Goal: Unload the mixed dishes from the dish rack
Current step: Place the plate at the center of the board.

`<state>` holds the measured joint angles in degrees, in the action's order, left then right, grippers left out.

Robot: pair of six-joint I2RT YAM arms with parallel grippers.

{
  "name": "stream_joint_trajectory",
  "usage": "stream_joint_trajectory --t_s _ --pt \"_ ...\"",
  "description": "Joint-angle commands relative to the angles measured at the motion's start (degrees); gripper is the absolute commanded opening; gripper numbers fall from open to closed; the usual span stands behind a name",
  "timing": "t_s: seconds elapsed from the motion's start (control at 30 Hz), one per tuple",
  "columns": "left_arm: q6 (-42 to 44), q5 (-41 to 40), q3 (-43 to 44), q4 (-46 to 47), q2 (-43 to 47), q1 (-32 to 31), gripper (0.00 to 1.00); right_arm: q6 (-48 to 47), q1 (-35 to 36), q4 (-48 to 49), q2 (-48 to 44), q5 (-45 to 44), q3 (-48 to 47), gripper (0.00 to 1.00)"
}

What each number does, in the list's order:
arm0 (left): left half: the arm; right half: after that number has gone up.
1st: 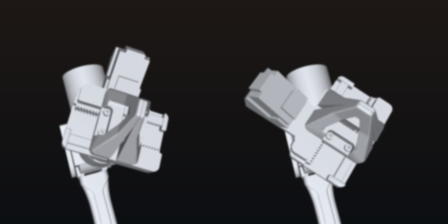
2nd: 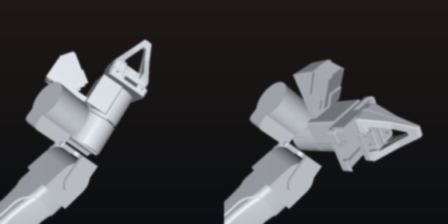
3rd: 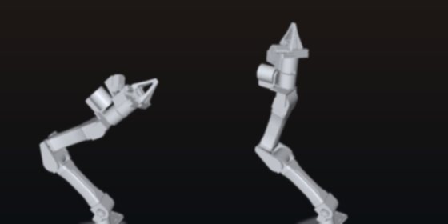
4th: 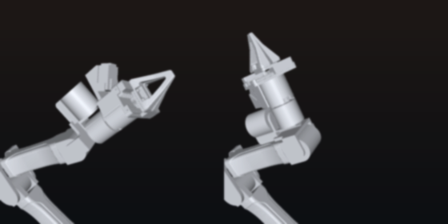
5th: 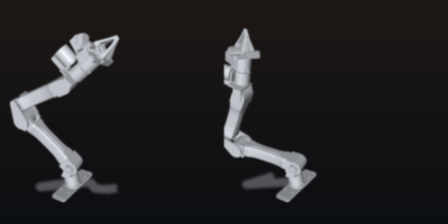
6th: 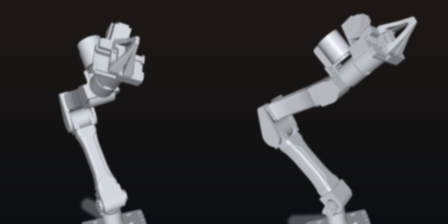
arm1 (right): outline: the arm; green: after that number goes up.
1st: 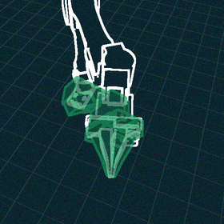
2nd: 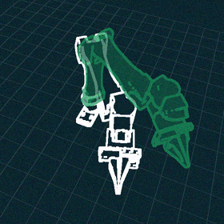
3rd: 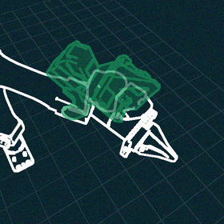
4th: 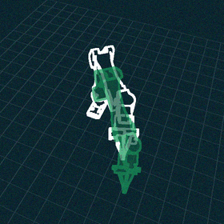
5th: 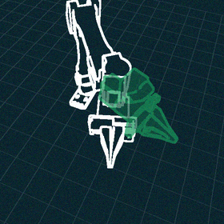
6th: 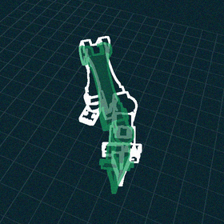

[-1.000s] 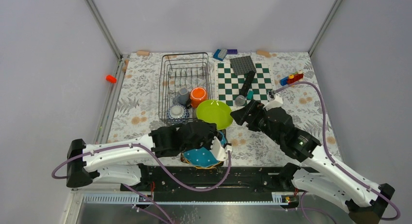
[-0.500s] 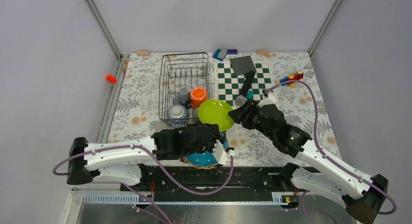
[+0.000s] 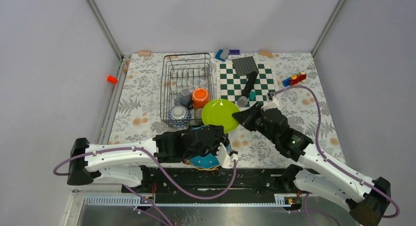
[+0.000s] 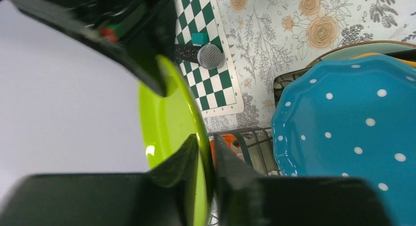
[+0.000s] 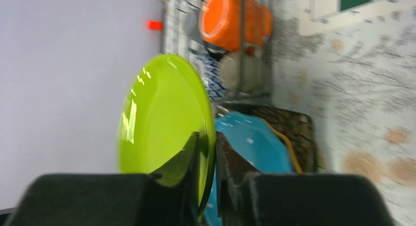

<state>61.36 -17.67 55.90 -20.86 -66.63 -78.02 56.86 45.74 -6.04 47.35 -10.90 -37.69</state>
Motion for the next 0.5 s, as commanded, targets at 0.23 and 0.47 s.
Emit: stream_joint_trajectory --t_s 0.23,0.47 --pt "1.0 -2.1 0.6 8.1 -1.1 -0.6 0.99 2.8 0.0 9.9 -5.7 -2.2 3.6 0.00" --pt "-5.5 -0.4 -3.0 15.4 2.4 -0.6 0.99 1.0 -0.1 2.7 -12.7 -11.1 6.0 0.00"
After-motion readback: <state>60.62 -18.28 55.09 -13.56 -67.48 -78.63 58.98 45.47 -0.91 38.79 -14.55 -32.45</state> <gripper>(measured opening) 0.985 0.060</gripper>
